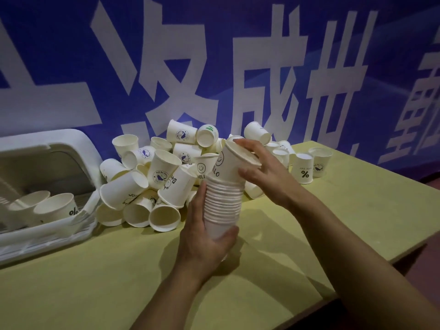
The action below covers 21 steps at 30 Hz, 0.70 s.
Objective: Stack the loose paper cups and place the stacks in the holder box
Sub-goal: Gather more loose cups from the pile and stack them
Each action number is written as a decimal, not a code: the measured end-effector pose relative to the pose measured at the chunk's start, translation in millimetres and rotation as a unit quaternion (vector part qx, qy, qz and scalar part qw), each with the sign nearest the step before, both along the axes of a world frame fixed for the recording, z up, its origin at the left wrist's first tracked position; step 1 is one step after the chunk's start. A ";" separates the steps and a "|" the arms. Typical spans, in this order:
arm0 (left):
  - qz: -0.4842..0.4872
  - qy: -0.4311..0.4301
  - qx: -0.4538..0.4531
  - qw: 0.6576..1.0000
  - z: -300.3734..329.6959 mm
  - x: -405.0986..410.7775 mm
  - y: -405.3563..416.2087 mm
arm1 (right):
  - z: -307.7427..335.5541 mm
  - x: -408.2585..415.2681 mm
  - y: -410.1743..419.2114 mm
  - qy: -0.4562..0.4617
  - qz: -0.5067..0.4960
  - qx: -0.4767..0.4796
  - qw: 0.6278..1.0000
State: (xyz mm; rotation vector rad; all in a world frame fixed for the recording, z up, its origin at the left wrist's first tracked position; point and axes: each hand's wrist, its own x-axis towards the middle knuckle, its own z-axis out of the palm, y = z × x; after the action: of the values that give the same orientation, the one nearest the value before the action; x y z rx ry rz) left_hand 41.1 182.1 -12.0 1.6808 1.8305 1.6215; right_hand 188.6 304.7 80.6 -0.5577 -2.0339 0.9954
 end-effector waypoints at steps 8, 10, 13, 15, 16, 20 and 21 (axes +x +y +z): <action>-0.011 0.033 0.014 0.999 26.7 -4.0 -21.2 | 22.1 -11.2 -38.2 -0.117 -0.002 0.069 0.991; 0.004 0.035 0.011 0.999 29.6 -11.8 -33.0 | 19.5 -23.5 -48.6 -0.123 0.007 0.079 0.989; 0.029 0.049 -0.003 0.998 29.1 -33.4 -56.2 | 15.2 -50.5 -64.8 -0.149 0.038 0.089 0.984; 0.040 0.033 -0.024 0.998 28.7 -50.2 -72.5 | 11.0 -72.3 -75.0 -0.160 0.058 0.091 0.981; 0.045 0.017 -0.038 0.998 28.7 -58.6 -80.9 | 9.6 -84.4 -80.4 -0.166 0.066 0.091 0.980; 0.091 -0.013 -0.068 0.993 28.2 -95.2 -116.0 | 9.3 -137.6 -100.2 -0.171 0.162 0.069 0.969; 0.107 -0.010 -0.071 0.992 28.4 -105.6 -125.6 | 7.7 -151.9 -105.5 -0.167 0.193 0.042 0.966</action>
State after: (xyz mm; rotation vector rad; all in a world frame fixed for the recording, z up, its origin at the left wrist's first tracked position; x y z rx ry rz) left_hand -64.6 56.5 16.5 1.4477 2.1234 1.5330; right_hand 36.7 199.2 88.3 -0.2997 -2.5413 1.0864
